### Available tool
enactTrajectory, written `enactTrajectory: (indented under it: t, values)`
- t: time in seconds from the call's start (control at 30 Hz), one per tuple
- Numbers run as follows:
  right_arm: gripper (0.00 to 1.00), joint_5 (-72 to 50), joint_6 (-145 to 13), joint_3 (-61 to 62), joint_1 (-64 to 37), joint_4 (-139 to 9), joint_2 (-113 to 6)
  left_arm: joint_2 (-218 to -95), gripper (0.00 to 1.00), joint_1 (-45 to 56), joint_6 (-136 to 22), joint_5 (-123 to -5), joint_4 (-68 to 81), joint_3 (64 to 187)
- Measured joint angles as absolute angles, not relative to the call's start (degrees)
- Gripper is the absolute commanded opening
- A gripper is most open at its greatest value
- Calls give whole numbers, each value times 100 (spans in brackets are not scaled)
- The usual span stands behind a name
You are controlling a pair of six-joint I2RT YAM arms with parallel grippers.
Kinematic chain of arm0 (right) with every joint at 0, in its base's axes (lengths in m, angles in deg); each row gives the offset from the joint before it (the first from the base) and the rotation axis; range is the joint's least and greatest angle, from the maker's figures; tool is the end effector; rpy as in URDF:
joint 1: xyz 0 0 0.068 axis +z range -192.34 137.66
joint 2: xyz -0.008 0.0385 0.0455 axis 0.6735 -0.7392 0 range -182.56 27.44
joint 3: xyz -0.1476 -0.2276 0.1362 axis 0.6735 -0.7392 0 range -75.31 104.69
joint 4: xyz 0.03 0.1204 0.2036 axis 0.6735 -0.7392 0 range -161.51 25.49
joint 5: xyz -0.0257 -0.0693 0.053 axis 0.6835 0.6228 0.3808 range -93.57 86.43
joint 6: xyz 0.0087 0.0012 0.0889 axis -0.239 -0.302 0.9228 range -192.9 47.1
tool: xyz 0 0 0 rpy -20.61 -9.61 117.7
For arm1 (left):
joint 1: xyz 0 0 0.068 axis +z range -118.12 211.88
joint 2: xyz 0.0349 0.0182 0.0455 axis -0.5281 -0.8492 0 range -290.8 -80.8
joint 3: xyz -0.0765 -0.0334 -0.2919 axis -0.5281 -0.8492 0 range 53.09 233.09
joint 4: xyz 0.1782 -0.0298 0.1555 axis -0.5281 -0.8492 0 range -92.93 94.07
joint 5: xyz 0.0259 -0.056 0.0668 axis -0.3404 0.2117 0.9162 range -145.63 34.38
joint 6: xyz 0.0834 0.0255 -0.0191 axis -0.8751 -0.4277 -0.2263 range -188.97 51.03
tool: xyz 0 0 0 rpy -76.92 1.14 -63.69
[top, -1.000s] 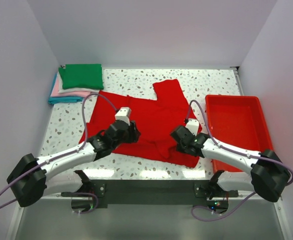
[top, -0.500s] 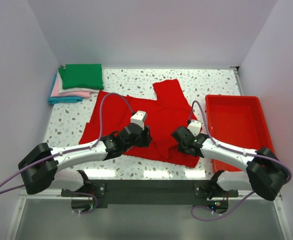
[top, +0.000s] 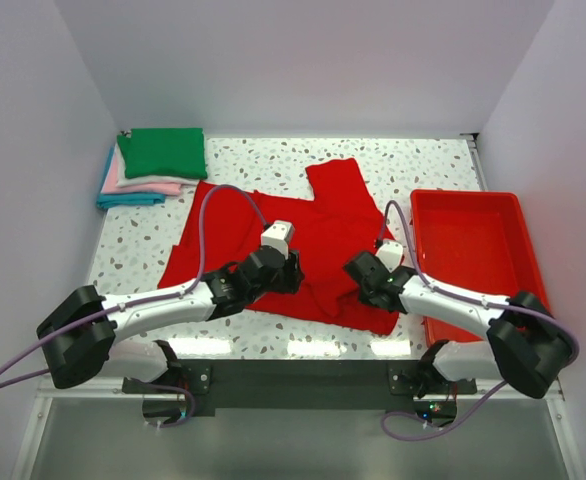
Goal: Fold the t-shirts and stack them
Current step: Fold the tshirt
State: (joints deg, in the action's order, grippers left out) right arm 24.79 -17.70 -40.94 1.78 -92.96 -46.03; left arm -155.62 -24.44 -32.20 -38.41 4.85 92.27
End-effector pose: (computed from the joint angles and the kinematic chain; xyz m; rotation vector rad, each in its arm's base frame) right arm 0.1697 0.1117 0.1714 0.3689 2.4937 -0.0309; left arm 0.1748 -0.2196 0.2336 0.2026 2.2037 -0.6063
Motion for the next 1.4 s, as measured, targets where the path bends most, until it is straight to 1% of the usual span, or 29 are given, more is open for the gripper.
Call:
enactTrajectory:
  t: [0.1,0.37,0.7,0.8,1.0,1.07,1.17,1.23,1.4]
  values:
    - [0,2481,-1786,-4081,171,-9399,-4422,-15595,52,-2444,-3220,-3830,485,9227]
    - [0,2496,-1895,-3760,115,-9777,-3769,-15667,53,-2444,-3220,-3793,485,9227]
    - [0,2304,-2267,-3480,-240,-9825,-3782,-15840,53,-2444,-3220,-3773,485,9227]
    - [5,2197,-2334,-3482,-294,-9803,-3852,-15882,53,-2444,-3220,-3778,485,9227]
    - [12,2079,-2454,-3482,-329,-9709,-3987,-16000,53,-2444,-3244,-3870,533,9227]
    - [12,2070,-2496,-3482,-338,-9694,-4053,-16041,53,-2444,-3292,-3946,575,9227]
    - [13,2062,-2540,-3484,-342,-9672,-4120,-16098,53,-2444,-3430,-4125,738,9223]
    - [18,2044,-2548,-3484,-342,-9655,-4144,-16122,53,-2444,-3548,-4263,885,9205]
    - [22,2024,-2583,-3515,-342,-9635,-4162,-16238,53,-2446,-3875,-4622,1346,9144]
